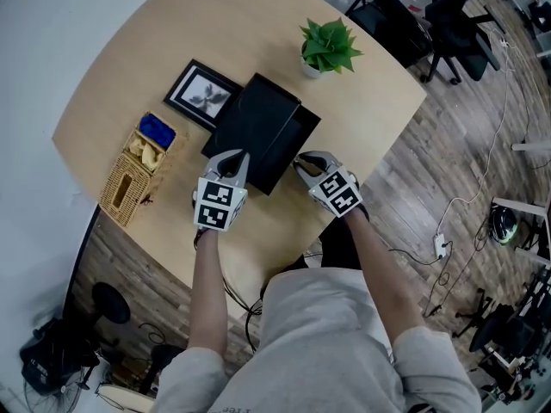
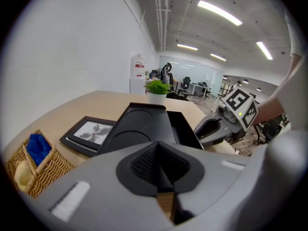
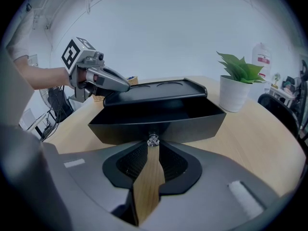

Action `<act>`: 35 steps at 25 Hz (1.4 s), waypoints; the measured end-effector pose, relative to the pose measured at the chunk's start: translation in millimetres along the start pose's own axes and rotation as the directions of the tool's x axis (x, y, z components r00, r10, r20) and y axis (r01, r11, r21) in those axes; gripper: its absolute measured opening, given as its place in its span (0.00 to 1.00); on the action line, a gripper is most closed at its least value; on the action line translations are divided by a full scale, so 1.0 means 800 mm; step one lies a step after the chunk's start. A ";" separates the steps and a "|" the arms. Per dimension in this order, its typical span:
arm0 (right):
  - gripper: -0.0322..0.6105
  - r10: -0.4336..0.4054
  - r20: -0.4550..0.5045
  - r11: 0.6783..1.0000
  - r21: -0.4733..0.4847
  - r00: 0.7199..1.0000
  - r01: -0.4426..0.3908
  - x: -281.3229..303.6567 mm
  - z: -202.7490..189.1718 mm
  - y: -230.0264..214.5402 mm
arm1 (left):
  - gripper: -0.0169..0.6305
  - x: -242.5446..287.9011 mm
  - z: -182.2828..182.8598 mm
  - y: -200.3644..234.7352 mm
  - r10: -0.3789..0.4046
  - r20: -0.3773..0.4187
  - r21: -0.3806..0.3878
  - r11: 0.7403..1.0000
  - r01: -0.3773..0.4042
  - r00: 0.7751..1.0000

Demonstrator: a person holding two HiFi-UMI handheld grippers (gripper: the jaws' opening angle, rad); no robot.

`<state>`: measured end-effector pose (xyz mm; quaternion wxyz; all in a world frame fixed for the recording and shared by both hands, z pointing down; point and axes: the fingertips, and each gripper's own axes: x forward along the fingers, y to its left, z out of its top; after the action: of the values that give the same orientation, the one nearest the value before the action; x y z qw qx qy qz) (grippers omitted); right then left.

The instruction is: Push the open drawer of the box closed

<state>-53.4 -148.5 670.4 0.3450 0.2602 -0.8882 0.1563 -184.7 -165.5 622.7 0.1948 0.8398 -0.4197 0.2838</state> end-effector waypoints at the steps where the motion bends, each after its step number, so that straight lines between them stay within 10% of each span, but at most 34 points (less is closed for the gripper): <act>1: 0.16 0.002 0.004 1.000 0.001 1.000 -0.002 0.004 0.003 0.002 | 0.11 -0.001 0.000 0.002 0.001 0.003 0.001 1.000 -0.001 1.000; 35: 0.16 0.005 0.016 1.000 -0.006 1.000 -0.005 0.038 0.039 0.003 | 0.11 -0.006 0.012 -0.005 -0.017 0.039 -0.010 1.000 0.017 0.999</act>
<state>-90.2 -171.5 669.3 0.3380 0.2582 -0.8921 0.1525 -180.8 -165.9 611.7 0.1934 0.8477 -0.4179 0.2634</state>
